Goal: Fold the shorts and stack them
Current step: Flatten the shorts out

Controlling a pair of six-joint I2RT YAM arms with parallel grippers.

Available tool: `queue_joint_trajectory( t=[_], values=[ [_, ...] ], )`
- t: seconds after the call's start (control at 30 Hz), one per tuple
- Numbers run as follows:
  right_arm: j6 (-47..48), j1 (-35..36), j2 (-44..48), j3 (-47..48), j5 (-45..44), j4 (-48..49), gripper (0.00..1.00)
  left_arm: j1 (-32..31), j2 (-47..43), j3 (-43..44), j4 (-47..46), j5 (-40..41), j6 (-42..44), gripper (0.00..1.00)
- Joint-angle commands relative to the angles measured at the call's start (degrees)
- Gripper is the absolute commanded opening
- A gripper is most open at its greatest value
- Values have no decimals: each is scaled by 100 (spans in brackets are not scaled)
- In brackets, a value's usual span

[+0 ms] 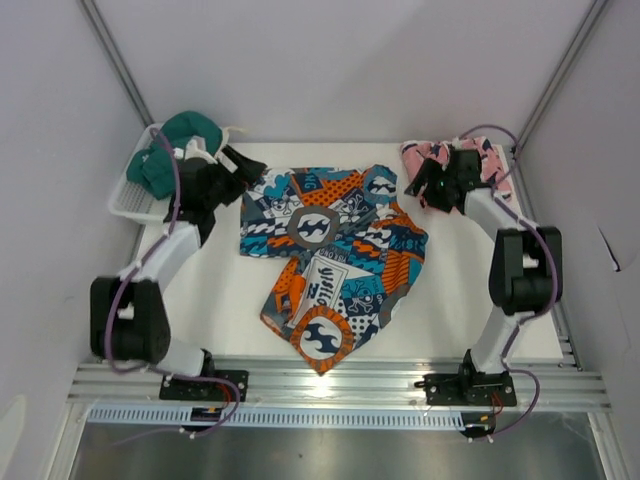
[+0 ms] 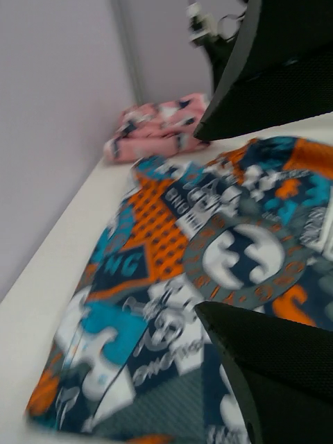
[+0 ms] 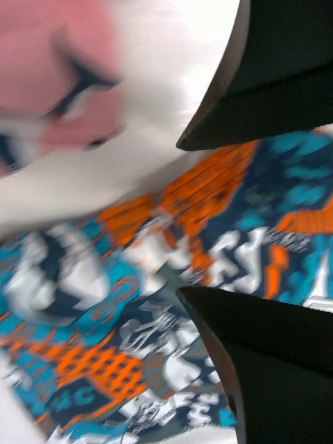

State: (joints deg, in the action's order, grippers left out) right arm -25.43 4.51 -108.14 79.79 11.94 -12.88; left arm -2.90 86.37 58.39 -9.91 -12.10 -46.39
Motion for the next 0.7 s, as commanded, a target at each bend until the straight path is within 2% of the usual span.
queue_joint_trajectory(
  t=[0.0,0.03,0.07,0.1,0.17,0.3,0.47,0.67],
  values=[
    [-102,-214,1090,-1130,-25,435,74,-930,-1110,-546,550,461,543,99],
    [-59,-231,1224,-1350,-43,471,72,-1271,-1279,-792,604,558,578,99],
    [-24,-284,1355,-1726,-121,488,66,-1397,-1437,-907,639,638,570,99],
    [-6,-293,1452,-1895,-183,506,63,-1485,-1595,-1222,648,612,535,99],
    [-15,-328,1664,-2177,-149,568,62,-1713,-2044,-1809,605,560,421,99],
    [-120,-346,1892,-2800,-244,857,61,-2100,-2703,-2418,841,743,499,99],
    [-366,-381,1823,-3127,-254,1288,51,-2487,-3292,-2921,1429,1007,719,99],
    [-498,-381,1314,-3285,228,2008,51,-2505,-3372,-3053,1913,937,886,99]
  ],
)
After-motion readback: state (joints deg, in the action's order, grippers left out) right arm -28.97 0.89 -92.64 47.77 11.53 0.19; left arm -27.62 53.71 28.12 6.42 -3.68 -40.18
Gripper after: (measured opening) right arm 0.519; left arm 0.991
